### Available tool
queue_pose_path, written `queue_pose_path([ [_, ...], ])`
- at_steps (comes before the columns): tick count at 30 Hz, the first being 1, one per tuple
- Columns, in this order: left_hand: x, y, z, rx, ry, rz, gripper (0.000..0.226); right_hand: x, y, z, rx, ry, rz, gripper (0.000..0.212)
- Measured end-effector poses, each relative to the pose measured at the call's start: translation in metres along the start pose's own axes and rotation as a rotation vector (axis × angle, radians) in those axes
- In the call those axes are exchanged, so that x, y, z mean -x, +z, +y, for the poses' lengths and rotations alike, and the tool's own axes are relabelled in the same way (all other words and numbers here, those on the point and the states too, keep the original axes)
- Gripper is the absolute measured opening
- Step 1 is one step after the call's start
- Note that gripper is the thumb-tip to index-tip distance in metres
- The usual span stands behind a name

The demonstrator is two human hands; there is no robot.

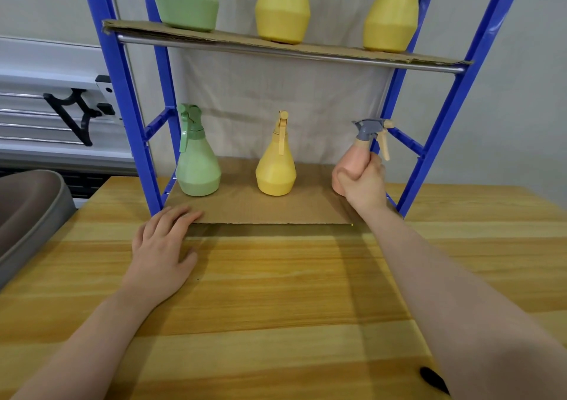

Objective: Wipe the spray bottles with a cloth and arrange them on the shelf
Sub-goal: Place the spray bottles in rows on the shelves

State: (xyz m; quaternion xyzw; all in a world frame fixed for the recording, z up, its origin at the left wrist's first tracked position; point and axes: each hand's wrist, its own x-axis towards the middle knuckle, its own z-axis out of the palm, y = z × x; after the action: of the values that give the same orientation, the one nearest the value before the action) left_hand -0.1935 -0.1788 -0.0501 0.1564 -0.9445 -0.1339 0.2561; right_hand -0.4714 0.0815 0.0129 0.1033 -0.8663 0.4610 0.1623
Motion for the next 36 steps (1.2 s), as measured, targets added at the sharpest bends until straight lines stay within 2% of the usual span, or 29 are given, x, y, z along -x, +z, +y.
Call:
queue_pose_path([
  [11,0.0,0.0,0.0,0.011,-0.003,0.008,0.073,-0.002,0.003,-0.006,0.158,0.037,0.034,0.077],
  [24,0.0,0.0,-0.001,0.013,-0.003,0.001,0.073,-0.004,-0.011,-0.005,0.118,0.088,-0.117,0.088],
  [36,0.0,0.0,0.001,0.012,-0.003,0.019,0.072,0.008,-0.017,-0.017,0.18,0.123,-0.087,0.081],
])
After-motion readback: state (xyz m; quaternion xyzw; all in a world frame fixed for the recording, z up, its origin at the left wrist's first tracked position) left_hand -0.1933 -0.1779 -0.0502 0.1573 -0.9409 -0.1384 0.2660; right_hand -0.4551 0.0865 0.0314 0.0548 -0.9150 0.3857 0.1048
